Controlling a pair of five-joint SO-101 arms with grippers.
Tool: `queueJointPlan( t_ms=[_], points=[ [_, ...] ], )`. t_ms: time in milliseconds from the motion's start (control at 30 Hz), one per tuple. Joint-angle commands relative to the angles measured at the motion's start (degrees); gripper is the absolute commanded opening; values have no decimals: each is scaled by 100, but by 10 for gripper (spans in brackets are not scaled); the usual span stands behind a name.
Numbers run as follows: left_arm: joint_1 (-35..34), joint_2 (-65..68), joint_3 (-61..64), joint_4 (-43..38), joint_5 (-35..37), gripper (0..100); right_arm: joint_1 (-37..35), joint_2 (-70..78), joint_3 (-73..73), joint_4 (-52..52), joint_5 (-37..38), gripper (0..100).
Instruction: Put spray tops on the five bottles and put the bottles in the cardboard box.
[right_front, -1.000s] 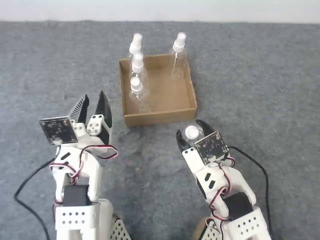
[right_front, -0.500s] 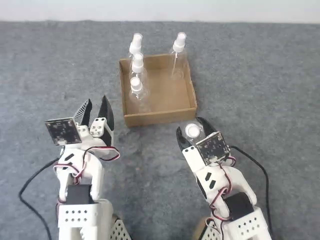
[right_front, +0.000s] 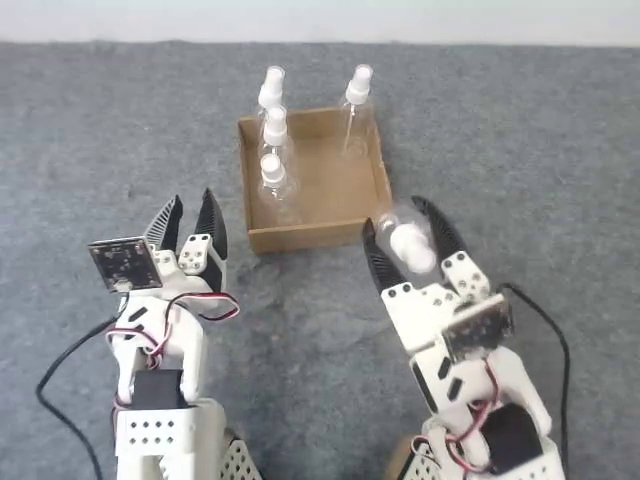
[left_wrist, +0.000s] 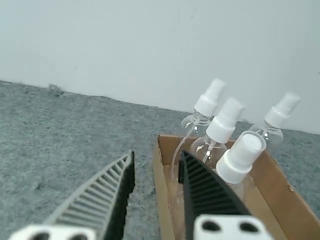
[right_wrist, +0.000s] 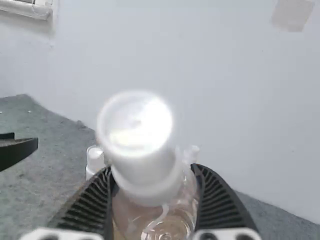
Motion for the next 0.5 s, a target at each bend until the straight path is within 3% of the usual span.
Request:
queueJointPlan(
  t_ms=[0, 467],
  points=[
    [-26, -62, -66, -176, 26, 133, 48, 1200, -958, -620, 70, 48],
    [-396, -62, -48, -299, 35, 133, 84, 5349, -1802, -3301, 88, 49]
  ],
)
